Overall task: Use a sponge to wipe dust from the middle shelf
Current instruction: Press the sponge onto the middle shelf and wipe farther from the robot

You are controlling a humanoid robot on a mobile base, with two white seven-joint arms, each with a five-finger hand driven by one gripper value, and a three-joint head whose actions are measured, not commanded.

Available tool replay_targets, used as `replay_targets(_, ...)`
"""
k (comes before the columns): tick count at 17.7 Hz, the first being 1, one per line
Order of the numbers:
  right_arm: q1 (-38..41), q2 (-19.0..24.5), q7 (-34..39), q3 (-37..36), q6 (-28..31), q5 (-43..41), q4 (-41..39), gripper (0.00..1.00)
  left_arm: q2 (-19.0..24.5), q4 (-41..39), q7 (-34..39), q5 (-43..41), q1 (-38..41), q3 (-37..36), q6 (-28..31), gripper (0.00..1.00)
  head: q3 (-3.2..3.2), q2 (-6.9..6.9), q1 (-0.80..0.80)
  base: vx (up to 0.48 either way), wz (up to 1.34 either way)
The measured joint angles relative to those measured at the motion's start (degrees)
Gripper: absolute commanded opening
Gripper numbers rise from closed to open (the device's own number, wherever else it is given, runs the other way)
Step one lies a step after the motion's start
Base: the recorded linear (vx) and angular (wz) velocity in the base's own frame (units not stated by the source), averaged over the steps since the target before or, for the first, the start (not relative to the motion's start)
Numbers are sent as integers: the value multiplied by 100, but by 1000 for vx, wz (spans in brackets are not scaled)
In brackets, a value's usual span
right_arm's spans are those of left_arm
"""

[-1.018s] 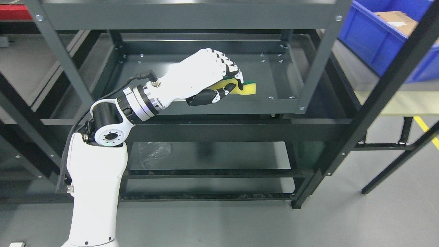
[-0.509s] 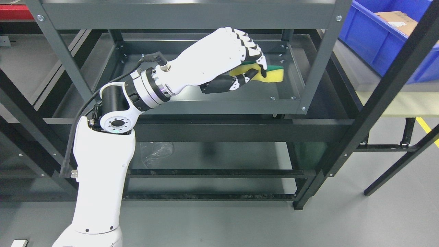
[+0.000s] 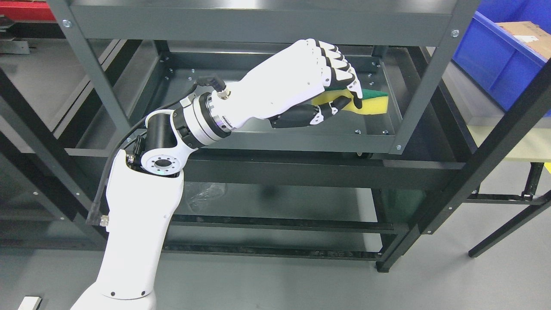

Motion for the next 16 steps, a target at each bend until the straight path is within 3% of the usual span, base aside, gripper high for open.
replay_targets(10,0,0,0,-1,0,0,0,100,2,34,-150,289,-623,219,0,1,0,0,0,3,-2)
replay_targets(16,2,0,0,-1,0,0,0,100,553,-10,-182,1191,-230,573,0,1,0,0,0,1,-1)
